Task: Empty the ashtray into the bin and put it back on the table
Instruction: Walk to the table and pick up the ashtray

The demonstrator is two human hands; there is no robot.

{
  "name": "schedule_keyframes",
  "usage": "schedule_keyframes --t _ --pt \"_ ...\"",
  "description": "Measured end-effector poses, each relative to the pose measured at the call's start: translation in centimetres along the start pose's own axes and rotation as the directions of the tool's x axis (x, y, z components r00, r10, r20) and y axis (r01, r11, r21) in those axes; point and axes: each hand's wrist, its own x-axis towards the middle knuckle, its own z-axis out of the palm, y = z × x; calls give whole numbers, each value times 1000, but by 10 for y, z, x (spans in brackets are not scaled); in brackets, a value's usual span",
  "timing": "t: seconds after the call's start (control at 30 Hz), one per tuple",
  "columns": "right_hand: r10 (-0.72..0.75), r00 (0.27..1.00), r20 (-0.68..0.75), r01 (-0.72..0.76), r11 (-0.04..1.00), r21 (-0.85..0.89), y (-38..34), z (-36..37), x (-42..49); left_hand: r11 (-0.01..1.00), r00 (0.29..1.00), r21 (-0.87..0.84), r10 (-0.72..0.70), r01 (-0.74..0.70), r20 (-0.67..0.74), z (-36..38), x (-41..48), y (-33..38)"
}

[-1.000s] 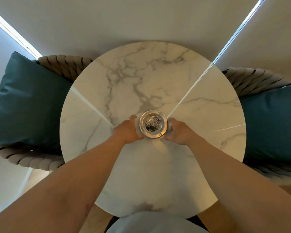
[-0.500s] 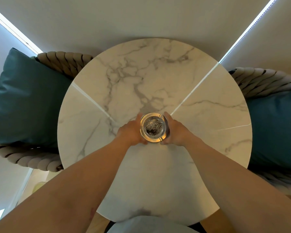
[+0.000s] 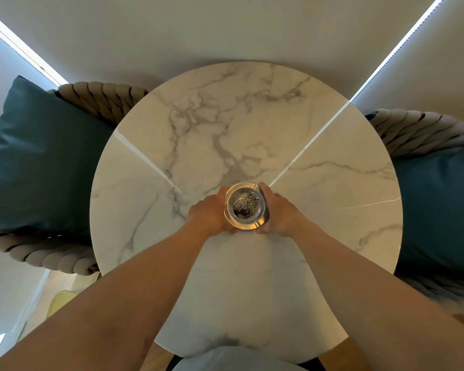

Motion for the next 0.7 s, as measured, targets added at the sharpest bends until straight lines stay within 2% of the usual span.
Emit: schedule_keyframes --t 0.4,0.7 --pt "-6 1000 6 6 999 -44 6 15 -32 989 994 -97 107 -108 -13 11 -37 -7" --pt "-98 995 18 99 992 -73 10 29 -83 975 979 -113 182 -192 -95 40 -91 -13"
